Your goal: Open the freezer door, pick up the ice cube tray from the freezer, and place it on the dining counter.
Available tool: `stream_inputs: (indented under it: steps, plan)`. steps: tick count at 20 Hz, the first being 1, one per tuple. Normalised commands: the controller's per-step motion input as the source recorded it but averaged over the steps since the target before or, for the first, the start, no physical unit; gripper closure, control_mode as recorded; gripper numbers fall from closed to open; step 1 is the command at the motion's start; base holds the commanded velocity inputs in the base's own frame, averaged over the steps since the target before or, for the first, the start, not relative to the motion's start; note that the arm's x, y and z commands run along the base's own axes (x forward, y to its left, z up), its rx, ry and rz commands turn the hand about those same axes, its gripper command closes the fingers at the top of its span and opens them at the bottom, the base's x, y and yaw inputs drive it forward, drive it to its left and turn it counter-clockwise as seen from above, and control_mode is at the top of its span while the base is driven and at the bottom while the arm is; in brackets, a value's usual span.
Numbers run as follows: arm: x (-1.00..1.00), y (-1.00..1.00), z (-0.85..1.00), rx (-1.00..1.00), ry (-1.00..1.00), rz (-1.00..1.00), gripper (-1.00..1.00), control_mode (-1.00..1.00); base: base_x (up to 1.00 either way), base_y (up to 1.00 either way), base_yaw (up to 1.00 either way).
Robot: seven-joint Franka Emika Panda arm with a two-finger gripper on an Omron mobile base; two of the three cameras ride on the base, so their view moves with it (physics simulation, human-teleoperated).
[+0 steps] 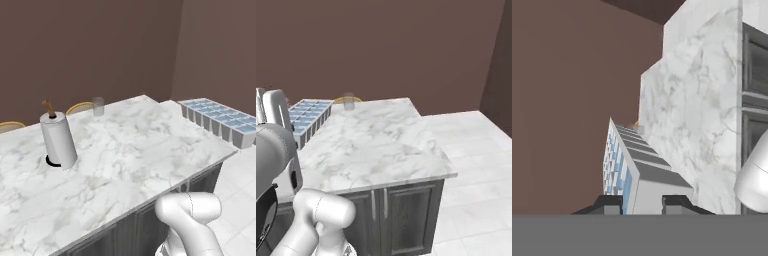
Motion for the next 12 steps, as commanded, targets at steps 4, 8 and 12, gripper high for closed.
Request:
stream_inputs:
  steps: [4,8,12]
  plan:
    - [0.0,0.0,0.0,0.0,0.0,0.0,1.0,1.0,0.93,0.0,0.4]
    - [0.0,0.0,0.0,0.0,0.0,0.0,1.0,1.0,0.83,0.0,0.34]
    - [0.0,0.0,0.0,0.0,0.0,0.0,1.0,1.0,0.76,0.0,0.27]
